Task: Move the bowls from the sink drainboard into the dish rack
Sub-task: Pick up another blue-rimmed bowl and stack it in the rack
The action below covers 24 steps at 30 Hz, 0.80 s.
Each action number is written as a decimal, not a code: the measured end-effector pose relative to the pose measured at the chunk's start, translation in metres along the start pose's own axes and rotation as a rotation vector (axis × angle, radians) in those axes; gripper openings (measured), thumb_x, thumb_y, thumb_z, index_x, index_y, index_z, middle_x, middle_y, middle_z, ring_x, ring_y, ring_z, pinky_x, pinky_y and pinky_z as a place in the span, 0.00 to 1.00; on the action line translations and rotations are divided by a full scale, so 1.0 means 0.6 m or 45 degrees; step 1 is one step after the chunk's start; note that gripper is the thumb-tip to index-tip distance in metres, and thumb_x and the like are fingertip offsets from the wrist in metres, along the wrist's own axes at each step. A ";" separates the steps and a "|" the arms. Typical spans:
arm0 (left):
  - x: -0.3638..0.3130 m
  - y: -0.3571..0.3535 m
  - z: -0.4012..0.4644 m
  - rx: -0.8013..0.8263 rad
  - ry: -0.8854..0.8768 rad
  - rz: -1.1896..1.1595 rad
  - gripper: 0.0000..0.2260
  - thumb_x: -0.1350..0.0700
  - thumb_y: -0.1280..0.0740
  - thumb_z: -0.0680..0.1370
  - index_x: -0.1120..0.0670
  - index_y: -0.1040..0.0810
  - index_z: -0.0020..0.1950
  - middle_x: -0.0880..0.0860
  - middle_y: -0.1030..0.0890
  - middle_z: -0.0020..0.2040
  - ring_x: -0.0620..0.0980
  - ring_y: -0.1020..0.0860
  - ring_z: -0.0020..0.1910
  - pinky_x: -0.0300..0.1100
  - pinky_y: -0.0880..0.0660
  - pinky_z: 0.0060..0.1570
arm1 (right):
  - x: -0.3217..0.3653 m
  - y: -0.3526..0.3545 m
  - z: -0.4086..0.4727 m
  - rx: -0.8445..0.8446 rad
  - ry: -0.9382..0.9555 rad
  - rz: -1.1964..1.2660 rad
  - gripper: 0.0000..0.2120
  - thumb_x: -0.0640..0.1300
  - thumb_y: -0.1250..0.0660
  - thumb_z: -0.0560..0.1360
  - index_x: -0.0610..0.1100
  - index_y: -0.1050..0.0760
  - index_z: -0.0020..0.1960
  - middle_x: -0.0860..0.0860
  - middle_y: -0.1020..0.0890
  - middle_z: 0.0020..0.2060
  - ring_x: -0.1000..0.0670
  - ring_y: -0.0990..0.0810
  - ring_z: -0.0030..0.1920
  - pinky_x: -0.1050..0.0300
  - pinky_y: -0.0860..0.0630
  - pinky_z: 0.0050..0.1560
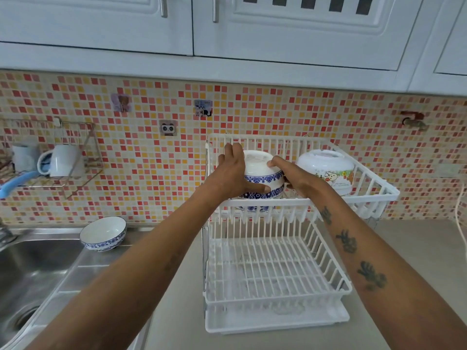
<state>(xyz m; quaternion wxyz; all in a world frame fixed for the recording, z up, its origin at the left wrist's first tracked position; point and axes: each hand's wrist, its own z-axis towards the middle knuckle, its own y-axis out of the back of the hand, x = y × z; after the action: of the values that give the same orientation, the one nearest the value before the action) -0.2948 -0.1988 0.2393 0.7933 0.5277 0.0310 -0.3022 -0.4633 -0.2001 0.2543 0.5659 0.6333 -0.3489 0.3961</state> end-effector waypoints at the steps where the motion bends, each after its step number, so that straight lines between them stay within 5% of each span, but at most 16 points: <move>1: 0.001 0.000 -0.001 0.005 0.000 0.002 0.49 0.39 0.22 0.62 0.62 0.42 0.69 0.60 0.39 0.69 0.60 0.34 0.65 0.53 0.28 0.62 | 0.000 0.000 0.001 -0.002 0.007 0.006 0.10 0.51 0.45 0.78 0.51 0.26 0.47 0.48 0.19 0.47 0.52 0.24 0.43 0.55 0.31 0.48; 4: 0.002 0.000 0.000 0.032 0.014 0.013 0.52 0.37 0.22 0.61 0.63 0.44 0.71 0.61 0.41 0.70 0.61 0.36 0.67 0.54 0.30 0.64 | 0.002 -0.004 0.000 -0.048 0.084 -0.006 0.16 0.52 0.42 0.75 0.44 0.28 0.57 0.43 0.21 0.56 0.46 0.23 0.50 0.50 0.30 0.53; 6: 0.003 0.002 0.001 0.074 0.027 0.023 0.55 0.36 0.23 0.60 0.63 0.46 0.73 0.61 0.43 0.73 0.62 0.39 0.70 0.55 0.32 0.67 | 0.004 -0.005 0.000 -0.113 0.122 -0.042 0.24 0.52 0.40 0.72 0.43 0.32 0.65 0.45 0.27 0.65 0.43 0.27 0.63 0.49 0.31 0.56; 9: 0.004 0.006 0.001 0.109 0.029 -0.018 0.55 0.36 0.22 0.59 0.60 0.46 0.73 0.61 0.44 0.72 0.63 0.40 0.71 0.57 0.34 0.69 | 0.002 -0.007 0.002 -0.202 0.199 -0.132 0.27 0.46 0.41 0.78 0.41 0.40 0.75 0.43 0.37 0.75 0.43 0.35 0.73 0.48 0.33 0.64; 14: 0.005 0.014 0.000 0.136 0.004 -0.082 0.55 0.38 0.21 0.60 0.56 0.48 0.75 0.60 0.44 0.72 0.63 0.43 0.72 0.59 0.38 0.71 | -0.001 -0.009 0.005 -0.308 0.311 -0.223 0.26 0.51 0.40 0.78 0.50 0.39 0.75 0.49 0.35 0.75 0.49 0.34 0.72 0.56 0.35 0.59; 24: 0.011 0.081 -0.019 0.075 -0.139 -0.256 0.47 0.36 0.29 0.69 0.54 0.50 0.78 0.56 0.45 0.75 0.62 0.43 0.74 0.57 0.41 0.73 | 0.062 -0.030 -0.022 -0.708 0.642 -0.275 0.15 0.43 0.40 0.80 0.41 0.25 0.64 0.43 0.25 0.65 0.44 0.27 0.66 0.55 0.34 0.62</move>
<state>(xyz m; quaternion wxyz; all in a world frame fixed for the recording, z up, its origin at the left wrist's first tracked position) -0.2615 -0.1790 0.2716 0.7435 0.5279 0.0317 -0.4093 -0.4321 -0.1845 0.2804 0.8223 0.3717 -0.2243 0.3679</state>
